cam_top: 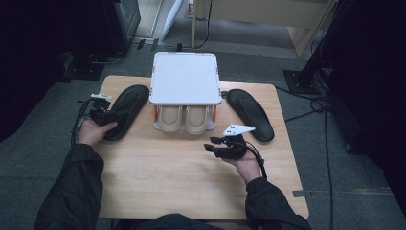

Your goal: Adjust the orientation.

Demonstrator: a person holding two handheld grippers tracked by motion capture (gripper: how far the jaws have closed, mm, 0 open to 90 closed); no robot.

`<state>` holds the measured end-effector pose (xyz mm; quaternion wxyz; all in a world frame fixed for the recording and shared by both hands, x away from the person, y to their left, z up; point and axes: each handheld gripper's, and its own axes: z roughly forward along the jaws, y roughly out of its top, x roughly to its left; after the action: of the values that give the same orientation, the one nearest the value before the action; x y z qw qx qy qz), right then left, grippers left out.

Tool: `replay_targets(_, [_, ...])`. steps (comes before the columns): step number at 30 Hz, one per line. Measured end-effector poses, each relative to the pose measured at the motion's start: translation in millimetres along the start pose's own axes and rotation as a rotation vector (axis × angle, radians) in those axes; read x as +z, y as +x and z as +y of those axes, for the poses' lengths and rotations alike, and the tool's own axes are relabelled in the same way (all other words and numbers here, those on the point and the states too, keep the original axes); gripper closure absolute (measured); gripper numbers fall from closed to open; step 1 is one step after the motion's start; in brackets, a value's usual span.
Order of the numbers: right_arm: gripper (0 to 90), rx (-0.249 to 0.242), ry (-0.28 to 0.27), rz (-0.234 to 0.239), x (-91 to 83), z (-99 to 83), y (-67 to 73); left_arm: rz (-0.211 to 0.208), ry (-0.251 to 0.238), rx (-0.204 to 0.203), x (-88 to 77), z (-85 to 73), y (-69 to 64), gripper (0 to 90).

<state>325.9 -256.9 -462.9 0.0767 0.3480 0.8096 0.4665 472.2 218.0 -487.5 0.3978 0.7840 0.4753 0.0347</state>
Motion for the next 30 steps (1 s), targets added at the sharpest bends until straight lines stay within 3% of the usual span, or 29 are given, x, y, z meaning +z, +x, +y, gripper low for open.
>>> replay_targets(7, [55.9,-0.002,-0.003,0.006,1.7,2.3,-1.3,-0.009,0.003,-0.006,2.3,-2.1,-9.3,82.4])
replay_targets(16, [55.9,-0.003,-0.001,0.009,2.9,3.8,-0.5,-0.037,0.037,0.055,13.6,3.7,-31.2,80.6])
replay_targets(19, [55.9,-0.003,-0.001,0.008,2.9,3.8,-0.2,-0.044,0.039,0.059,17.0,5.0,-35.4,80.6])
replay_targets(25, [55.9,-0.010,0.000,0.008,3.6,3.9,-0.2,-0.074,0.021,0.045,12.0,4.0,-29.3,73.9])
replay_targets(30, [55.9,-0.012,0.001,0.008,3.5,4.4,-0.2,-0.032,-0.025,0.047,-5.5,4.4,-21.8,69.3])
